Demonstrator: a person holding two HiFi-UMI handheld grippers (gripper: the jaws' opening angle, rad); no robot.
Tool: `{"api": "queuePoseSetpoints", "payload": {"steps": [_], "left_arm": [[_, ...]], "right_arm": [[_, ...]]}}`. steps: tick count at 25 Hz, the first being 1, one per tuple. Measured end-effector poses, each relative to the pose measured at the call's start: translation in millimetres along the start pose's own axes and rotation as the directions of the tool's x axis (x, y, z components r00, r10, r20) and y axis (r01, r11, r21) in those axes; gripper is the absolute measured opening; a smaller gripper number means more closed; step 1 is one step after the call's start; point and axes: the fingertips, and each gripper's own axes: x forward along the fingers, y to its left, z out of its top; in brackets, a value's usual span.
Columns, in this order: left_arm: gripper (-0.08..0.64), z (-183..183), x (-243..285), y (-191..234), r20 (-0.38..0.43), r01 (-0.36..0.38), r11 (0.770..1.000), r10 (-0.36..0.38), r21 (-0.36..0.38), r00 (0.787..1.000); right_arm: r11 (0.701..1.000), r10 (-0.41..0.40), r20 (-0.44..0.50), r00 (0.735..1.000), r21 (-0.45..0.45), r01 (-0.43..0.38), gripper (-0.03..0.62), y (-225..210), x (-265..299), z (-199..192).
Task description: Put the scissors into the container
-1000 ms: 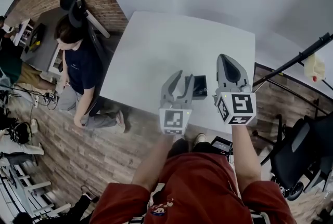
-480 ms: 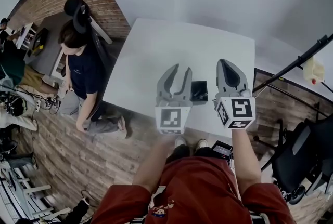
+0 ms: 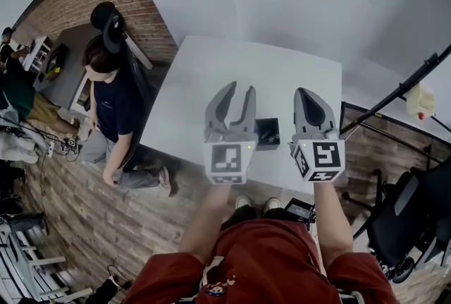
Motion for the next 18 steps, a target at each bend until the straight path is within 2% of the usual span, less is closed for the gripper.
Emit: {"api": "queuePoseSetpoints", "payload": {"steps": [6, 9, 18], "left_arm": [[0.118, 20, -2, 3, 0.045, -0.039, 0.999, 0.039, 0.013, 0.998], [0.117, 20, -2, 3, 0.041, -0.029, 0.999, 0.028, 0.03, 0.999], [0.084, 14, -1, 1, 0.018, -0.018, 1.0, 0.018, 0.018, 1.0]], "right_arm": [[1.0, -0.002, 0.01, 1.0, 0.001, 0.002, 0.008, 0, -1, 5], [1.0, -0.003, 0.014, 1.0, 0.001, 0.003, 0.008, 2, -1, 7], [1.0, 0.003, 0.025, 1.0, -0.001, -0.003, 0.008, 8, 0, 12]]}}
